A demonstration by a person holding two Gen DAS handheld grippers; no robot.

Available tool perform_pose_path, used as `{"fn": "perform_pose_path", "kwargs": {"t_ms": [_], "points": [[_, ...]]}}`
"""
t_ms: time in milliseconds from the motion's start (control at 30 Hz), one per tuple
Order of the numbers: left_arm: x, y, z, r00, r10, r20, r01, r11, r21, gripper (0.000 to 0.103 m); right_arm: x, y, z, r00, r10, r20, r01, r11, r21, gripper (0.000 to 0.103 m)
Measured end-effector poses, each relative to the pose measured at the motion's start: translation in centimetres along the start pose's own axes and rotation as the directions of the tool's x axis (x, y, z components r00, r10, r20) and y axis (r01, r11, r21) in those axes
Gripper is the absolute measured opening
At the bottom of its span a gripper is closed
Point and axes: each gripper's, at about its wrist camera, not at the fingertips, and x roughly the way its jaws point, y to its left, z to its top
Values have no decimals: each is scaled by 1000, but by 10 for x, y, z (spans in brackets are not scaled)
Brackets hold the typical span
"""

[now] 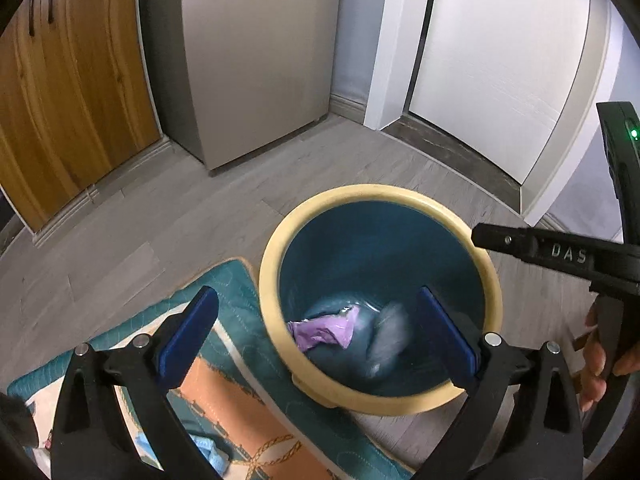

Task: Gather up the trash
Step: 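Carry both held items over the teal bin and open both tools, then move both tools back over the trash pile on the mat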

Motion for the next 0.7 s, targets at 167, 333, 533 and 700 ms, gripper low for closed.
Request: {"fn": "perform_pose_path", "kwargs": {"t_ms": [167,333,533,700], "points": [[-15,8,-9,999,31,-35,-31,1000,2,97,-8,6,0,1000,4,27,-4,1000,-14,74],[-52,32,-21,997,39,-72,-43,998,-47,97,-23,24,-5,997,44,57,-41,997,-61,90],[-121,75,-42,992,97,-86,-101,994,-44,97,-41,54,-21,996,74,48,-67,988,-136,93],[-176,124,-73,978,195,-67,-199,978,-65,97,-55,87,-43,991,129,23,-122,975,-187,95]]}}
